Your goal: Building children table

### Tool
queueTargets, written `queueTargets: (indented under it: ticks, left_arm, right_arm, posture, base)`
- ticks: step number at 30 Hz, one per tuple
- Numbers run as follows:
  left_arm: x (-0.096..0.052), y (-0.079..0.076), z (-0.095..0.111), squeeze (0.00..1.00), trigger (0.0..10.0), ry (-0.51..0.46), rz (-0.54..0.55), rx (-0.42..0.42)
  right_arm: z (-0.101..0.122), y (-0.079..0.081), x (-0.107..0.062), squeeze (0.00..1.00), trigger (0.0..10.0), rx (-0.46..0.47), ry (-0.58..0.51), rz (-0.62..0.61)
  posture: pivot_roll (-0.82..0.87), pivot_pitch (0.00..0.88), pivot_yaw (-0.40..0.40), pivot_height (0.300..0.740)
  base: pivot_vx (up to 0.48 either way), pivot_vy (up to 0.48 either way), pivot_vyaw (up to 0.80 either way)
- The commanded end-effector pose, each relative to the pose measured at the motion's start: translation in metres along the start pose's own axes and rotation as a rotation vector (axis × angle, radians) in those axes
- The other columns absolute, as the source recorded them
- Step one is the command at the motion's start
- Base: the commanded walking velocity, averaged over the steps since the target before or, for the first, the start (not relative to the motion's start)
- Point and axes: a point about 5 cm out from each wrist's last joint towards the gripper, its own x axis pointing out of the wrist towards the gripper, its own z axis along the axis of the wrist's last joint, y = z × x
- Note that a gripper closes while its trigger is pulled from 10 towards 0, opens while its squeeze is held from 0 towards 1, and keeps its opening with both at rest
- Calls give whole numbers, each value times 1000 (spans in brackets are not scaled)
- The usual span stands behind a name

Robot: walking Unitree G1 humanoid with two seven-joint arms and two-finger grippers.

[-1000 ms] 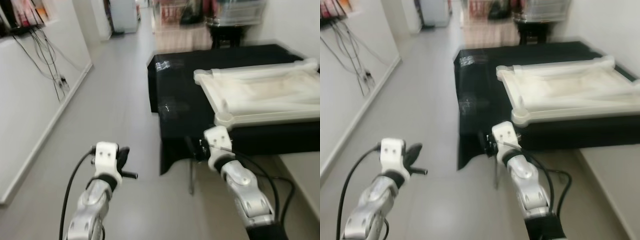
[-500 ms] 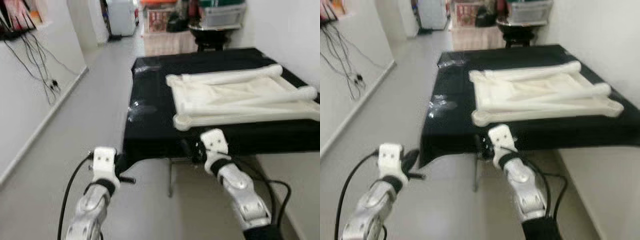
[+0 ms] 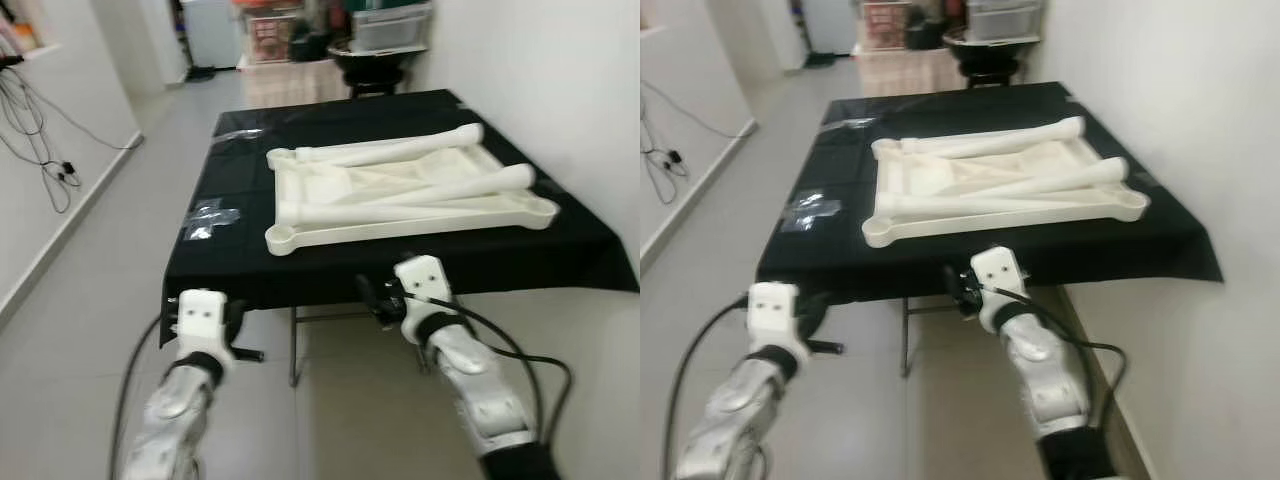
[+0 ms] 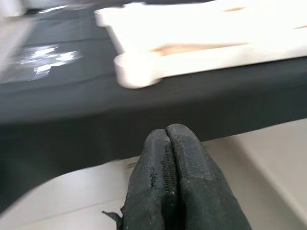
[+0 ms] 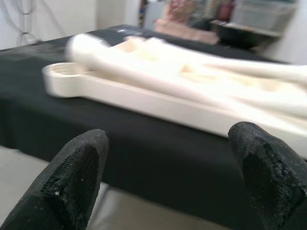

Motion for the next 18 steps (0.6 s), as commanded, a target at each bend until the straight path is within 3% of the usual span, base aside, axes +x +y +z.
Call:
queueTargets:
  ticks: [1, 18]
  left_arm:
    - [-1, 8, -4, 0, 10000, 20, 38, 14]
    - [0, 9, 1, 0, 10000, 3, 33, 13]
  right_arm:
    - [1, 6, 2, 0, 10000, 12, -8, 15]
    - [3, 5, 4, 0, 10000, 6, -22, 11]
  posture:
    - [-57, 0, 40, 740]
    - [-65, 0, 38, 740]
  base:
    - [0, 0, 0]
    - [0, 0, 0]
